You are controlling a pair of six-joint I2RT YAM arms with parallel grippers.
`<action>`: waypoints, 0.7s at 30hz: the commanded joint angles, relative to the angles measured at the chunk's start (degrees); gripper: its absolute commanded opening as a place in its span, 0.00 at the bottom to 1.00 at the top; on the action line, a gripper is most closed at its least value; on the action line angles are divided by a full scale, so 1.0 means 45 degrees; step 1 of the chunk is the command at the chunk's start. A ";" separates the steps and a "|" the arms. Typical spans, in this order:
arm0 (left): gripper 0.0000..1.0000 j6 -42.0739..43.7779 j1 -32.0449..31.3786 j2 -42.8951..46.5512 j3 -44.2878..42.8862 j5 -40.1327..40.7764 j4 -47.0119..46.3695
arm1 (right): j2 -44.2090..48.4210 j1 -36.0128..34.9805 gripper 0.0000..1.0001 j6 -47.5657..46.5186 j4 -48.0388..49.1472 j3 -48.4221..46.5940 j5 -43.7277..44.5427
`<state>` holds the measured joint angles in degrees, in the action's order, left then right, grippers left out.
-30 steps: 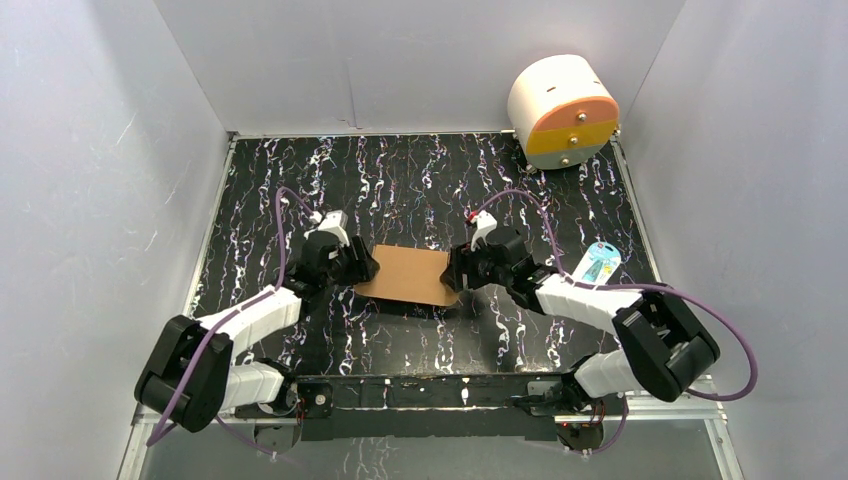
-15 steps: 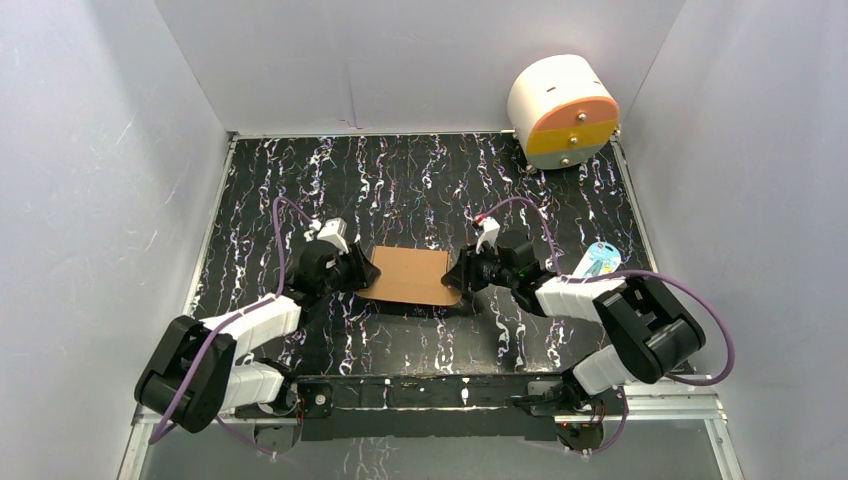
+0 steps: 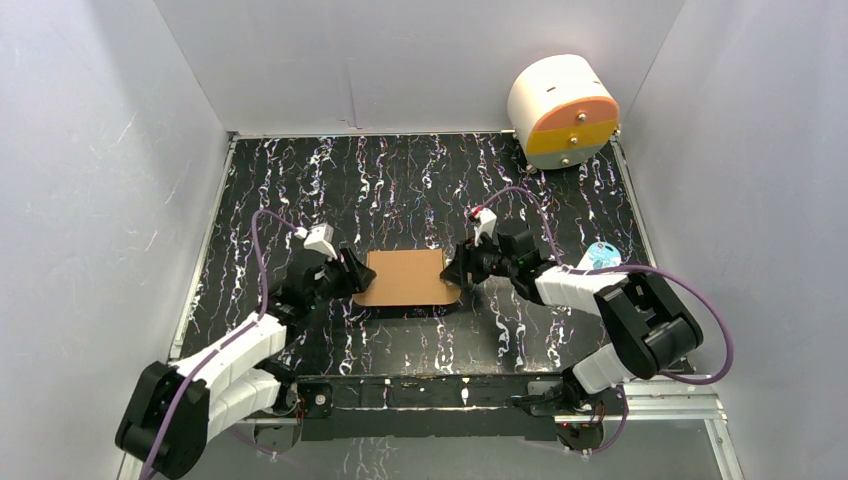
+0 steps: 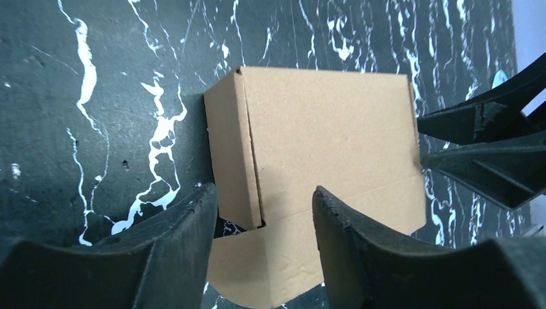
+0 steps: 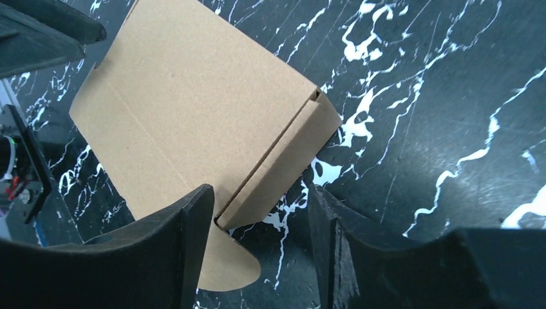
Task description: Fold the paper box
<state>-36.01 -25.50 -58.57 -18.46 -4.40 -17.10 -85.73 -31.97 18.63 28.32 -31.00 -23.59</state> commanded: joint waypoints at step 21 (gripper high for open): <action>0.89 0.1773 0.0090 0.3843 -0.5345 0.3823 0.8547 | 0.1372 -0.6755 0.96 -1.0317 -0.7000 -0.4030 0.6433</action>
<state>-33.32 -25.47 -41.95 -36.73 7.68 13.56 -77.60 -55.77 -17.87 -0.97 -45.12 -4.10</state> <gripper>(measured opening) 0.883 0.951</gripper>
